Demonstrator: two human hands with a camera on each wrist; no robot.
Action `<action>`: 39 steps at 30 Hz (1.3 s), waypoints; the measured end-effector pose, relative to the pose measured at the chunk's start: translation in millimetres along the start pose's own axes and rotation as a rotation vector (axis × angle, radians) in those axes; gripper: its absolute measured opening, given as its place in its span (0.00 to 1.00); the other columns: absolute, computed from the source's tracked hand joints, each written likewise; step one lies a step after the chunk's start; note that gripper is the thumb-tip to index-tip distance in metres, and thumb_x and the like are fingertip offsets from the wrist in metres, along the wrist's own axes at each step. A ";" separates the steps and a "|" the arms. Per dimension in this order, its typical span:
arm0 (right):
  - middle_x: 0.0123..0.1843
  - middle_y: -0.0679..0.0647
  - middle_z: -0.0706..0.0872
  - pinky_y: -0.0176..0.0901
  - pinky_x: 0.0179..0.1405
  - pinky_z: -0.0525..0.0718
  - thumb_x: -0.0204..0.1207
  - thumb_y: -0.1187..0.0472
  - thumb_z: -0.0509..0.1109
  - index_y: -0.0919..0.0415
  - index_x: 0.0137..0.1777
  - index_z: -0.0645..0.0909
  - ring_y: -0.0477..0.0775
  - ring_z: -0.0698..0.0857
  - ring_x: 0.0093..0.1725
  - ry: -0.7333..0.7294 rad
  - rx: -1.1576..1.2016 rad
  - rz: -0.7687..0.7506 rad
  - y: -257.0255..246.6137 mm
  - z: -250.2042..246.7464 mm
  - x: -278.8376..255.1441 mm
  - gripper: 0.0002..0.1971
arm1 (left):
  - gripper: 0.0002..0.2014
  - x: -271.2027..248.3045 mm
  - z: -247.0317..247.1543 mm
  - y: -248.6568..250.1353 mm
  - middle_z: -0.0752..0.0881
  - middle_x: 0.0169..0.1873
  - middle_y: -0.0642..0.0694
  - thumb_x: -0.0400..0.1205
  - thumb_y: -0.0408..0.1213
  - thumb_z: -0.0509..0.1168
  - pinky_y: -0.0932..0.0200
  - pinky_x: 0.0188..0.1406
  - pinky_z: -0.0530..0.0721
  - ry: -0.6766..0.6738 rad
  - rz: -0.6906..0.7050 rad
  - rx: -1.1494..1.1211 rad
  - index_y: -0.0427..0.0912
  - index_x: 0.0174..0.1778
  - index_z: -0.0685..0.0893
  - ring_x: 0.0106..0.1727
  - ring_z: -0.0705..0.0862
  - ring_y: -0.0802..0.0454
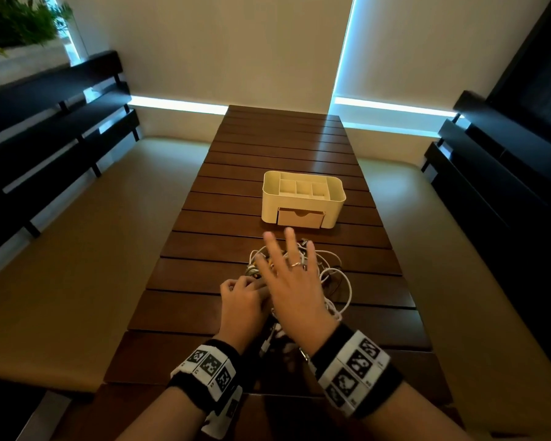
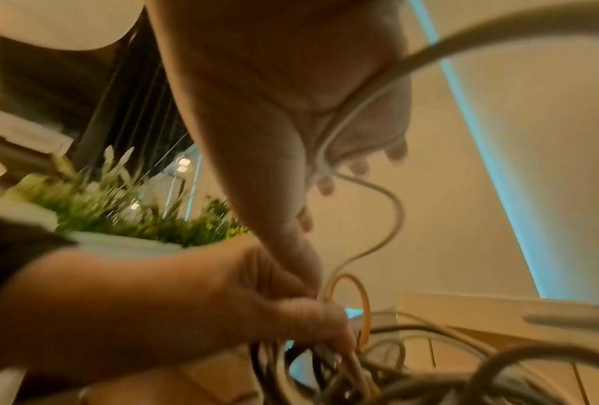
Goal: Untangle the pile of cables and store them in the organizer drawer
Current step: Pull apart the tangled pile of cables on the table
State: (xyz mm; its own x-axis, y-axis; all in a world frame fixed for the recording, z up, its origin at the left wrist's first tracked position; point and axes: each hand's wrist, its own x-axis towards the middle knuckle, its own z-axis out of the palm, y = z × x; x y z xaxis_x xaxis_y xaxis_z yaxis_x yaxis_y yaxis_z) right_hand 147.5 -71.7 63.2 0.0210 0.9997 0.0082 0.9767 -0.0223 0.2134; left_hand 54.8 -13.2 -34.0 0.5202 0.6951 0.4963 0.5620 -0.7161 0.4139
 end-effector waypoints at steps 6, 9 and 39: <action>0.69 0.59 0.74 0.64 0.79 0.46 0.79 0.59 0.62 0.61 0.67 0.69 0.62 0.72 0.72 -0.166 0.038 -0.014 0.9 22.2 7.9 0.17 | 0.06 -7.4 9.0 -5.6 0.89 0.36 0.58 0.63 0.38 0.68 0.53 0.46 0.69 -0.001 0.067 0.015 0.50 0.33 0.87 0.47 0.74 0.58; 0.67 0.59 0.74 0.54 0.61 0.73 0.78 0.61 0.64 0.58 0.67 0.65 0.61 0.82 0.57 -0.177 0.181 0.020 10.4 27.2 3.8 0.19 | 0.07 -11.5 8.0 -4.0 0.89 0.41 0.59 0.70 0.45 0.65 0.59 0.49 0.62 -0.030 0.105 -0.035 0.51 0.36 0.88 0.49 0.74 0.59; 0.36 0.33 0.73 0.25 0.36 0.71 0.72 0.56 0.70 0.59 0.40 0.87 0.33 0.76 0.36 0.554 0.929 0.001 50.9 -6.1 -32.4 0.08 | 0.13 21.8 -14.1 -0.8 0.77 0.60 0.60 0.76 0.38 0.68 0.51 0.54 0.68 -0.090 -0.214 -0.195 0.57 0.55 0.82 0.57 0.75 0.65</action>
State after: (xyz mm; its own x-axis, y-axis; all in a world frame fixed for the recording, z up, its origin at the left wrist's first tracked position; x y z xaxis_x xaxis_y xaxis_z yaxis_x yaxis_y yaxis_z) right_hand 195.2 -105.3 79.8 0.1504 0.8537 0.4985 0.7619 0.2213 -0.6087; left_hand 56.6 1.6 -12.7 0.4633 0.8279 0.3161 0.5350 -0.5456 0.6450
